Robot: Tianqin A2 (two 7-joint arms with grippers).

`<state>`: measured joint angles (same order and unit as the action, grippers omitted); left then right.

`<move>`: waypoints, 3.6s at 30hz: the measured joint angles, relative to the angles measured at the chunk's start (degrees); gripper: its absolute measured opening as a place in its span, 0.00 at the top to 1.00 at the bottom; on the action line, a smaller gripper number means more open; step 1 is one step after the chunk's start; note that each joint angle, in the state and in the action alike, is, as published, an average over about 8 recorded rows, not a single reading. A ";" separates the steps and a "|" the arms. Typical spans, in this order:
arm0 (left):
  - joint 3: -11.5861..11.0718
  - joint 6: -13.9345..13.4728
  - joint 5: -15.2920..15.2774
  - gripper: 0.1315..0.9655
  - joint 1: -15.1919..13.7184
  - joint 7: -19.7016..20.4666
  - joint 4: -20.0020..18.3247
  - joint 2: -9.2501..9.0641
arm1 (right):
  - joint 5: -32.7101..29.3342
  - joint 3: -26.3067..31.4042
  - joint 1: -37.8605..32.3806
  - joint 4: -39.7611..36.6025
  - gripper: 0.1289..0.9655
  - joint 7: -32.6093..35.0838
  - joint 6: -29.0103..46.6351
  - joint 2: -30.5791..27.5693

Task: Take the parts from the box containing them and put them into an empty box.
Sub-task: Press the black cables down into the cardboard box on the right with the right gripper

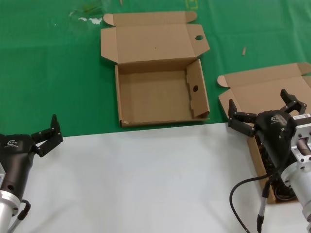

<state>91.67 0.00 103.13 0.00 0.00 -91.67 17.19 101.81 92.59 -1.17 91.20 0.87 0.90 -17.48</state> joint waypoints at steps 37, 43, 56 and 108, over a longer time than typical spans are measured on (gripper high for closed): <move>0.00 0.00 0.00 0.00 0.00 0.00 0.00 0.00 | 5.34 4.69 -0.46 3.17 0.00 1.08 -4.89 -6.58; 0.00 0.00 0.00 0.00 0.00 0.00 0.00 0.00 | 14.54 9.58 2.00 10.39 0.00 3.32 -9.67 -20.97; 0.00 0.00 0.00 0.00 0.00 0.00 0.00 0.00 | 14.02 -12.70 27.04 12.68 0.00 9.62 5.47 -46.35; 0.00 0.00 -0.02 0.00 0.00 0.02 0.00 0.00 | -20.16 2.62 0.84 -4.59 0.15 16.33 28.61 -43.25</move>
<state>91.68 0.00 103.11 0.00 0.02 -91.67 17.19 81.65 95.20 -0.33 86.60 17.20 29.51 -60.73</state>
